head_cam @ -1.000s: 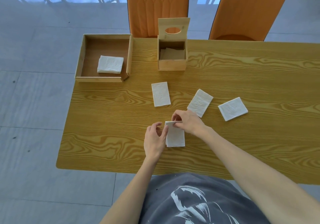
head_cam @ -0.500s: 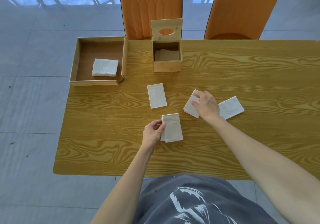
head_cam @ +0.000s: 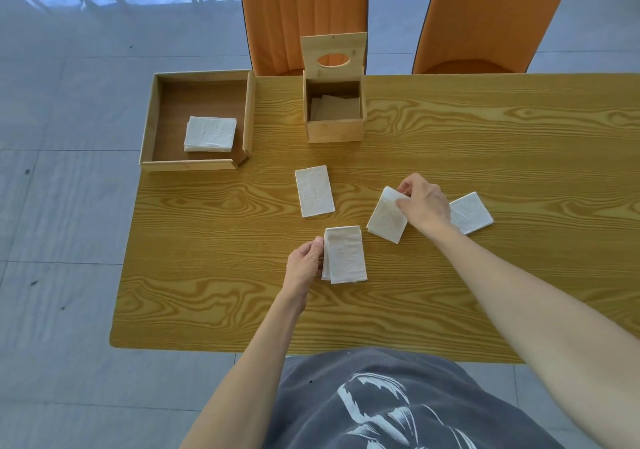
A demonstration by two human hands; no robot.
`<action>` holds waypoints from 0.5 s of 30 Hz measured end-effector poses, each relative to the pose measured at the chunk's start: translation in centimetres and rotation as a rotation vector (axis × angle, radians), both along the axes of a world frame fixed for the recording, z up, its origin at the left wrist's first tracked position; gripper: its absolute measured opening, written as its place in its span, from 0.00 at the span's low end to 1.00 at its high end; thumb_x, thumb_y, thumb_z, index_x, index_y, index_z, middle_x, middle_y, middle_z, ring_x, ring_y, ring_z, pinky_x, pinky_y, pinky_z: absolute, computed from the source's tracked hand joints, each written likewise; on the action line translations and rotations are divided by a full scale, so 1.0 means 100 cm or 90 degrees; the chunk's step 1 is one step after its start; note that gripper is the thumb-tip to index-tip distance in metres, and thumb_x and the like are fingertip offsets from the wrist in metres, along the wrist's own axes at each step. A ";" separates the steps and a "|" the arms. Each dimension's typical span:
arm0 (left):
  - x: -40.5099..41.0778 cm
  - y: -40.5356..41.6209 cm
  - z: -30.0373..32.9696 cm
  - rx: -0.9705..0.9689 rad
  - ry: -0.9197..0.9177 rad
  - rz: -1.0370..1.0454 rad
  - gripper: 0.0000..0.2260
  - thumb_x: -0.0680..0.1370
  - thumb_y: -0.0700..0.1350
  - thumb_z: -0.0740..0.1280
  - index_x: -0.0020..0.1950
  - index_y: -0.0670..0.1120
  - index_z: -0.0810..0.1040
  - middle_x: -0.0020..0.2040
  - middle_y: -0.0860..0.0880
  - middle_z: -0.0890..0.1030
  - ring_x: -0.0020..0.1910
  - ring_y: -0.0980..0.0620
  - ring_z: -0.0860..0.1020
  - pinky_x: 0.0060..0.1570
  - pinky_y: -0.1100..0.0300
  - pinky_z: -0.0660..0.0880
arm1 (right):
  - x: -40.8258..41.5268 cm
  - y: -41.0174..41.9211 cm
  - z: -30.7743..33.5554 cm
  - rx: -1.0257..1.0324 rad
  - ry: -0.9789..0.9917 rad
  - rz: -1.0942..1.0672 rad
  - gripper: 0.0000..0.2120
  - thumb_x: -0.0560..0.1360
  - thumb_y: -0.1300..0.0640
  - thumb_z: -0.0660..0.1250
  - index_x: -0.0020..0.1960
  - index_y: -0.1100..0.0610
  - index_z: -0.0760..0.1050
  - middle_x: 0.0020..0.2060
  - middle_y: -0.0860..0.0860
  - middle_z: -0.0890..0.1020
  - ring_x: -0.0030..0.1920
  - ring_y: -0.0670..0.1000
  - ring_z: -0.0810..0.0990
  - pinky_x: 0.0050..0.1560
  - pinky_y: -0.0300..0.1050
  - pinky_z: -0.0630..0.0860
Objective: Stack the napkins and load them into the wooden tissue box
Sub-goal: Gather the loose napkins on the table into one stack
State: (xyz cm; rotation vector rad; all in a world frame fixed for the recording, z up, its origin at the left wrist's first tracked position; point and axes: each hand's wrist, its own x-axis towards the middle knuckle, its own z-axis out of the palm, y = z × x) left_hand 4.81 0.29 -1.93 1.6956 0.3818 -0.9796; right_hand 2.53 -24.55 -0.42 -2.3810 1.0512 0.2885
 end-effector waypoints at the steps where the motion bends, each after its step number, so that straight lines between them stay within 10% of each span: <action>1: 0.000 0.000 0.001 -0.002 0.002 0.001 0.14 0.83 0.51 0.61 0.53 0.47 0.84 0.53 0.45 0.86 0.54 0.47 0.83 0.53 0.54 0.80 | -0.002 0.000 0.003 0.037 -0.022 0.000 0.11 0.75 0.58 0.69 0.58 0.54 0.77 0.54 0.52 0.83 0.56 0.55 0.80 0.55 0.50 0.74; 15: -0.003 0.002 0.001 -0.049 0.016 0.033 0.21 0.84 0.55 0.56 0.63 0.43 0.80 0.57 0.45 0.84 0.57 0.48 0.81 0.58 0.54 0.77 | 0.000 0.010 0.082 0.278 0.061 0.288 0.07 0.76 0.55 0.71 0.53 0.53 0.82 0.48 0.48 0.84 0.48 0.46 0.81 0.49 0.43 0.79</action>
